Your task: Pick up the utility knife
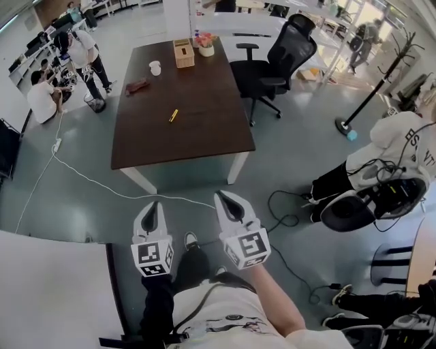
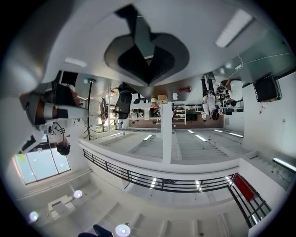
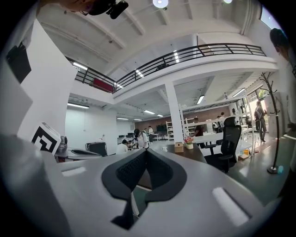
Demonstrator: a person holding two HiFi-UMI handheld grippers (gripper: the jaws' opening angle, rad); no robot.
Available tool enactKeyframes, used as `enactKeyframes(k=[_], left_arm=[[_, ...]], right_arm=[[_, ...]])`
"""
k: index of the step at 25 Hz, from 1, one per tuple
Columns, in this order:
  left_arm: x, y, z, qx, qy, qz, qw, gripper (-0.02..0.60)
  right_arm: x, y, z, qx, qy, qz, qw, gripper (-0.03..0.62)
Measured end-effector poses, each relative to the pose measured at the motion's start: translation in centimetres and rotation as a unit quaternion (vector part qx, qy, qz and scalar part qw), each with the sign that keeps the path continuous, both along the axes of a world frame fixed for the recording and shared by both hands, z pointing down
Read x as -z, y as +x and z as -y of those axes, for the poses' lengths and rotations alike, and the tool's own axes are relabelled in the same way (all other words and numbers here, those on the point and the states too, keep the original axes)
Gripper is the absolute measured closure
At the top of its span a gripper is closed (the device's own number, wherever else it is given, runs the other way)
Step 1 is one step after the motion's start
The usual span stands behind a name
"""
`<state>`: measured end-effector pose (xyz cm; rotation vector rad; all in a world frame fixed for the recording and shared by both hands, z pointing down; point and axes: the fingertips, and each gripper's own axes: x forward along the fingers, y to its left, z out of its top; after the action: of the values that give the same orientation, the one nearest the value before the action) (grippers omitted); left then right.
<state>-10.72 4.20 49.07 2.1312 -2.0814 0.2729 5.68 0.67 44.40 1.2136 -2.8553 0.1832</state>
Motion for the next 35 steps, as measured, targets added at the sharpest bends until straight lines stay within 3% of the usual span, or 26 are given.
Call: enactKeyframes(k=[12, 18, 30, 35], left_arm=[[2.1, -7.7, 12.5, -0.032, 0.010, 0.002, 0.9994, 0.583], [0.8, -9.1, 16.5, -0.039, -0.008, -0.007, 0.9992, 0.583], [3.4, -12.1, 27.8, 0.000, 0.007, -0.001, 1.0000, 0.583], [1.4, -12.3, 29.8, -0.002, -0.028, -0.002, 0.9996, 0.583]], right_arm=[[2.6, -6.1, 12.3, -0.050, 0.012, 0.010, 0.999, 0.592], [1.9, -7.3, 16.5, -0.061, -0.002, 0.002, 0.998, 0.592], [4.3, -10.3, 28.2, -0.016, 0.016, 0.020, 1.000, 0.592], [3.9, -10.5, 31.1, -0.016, 0.007, 0.021, 1.000, 0.592]])
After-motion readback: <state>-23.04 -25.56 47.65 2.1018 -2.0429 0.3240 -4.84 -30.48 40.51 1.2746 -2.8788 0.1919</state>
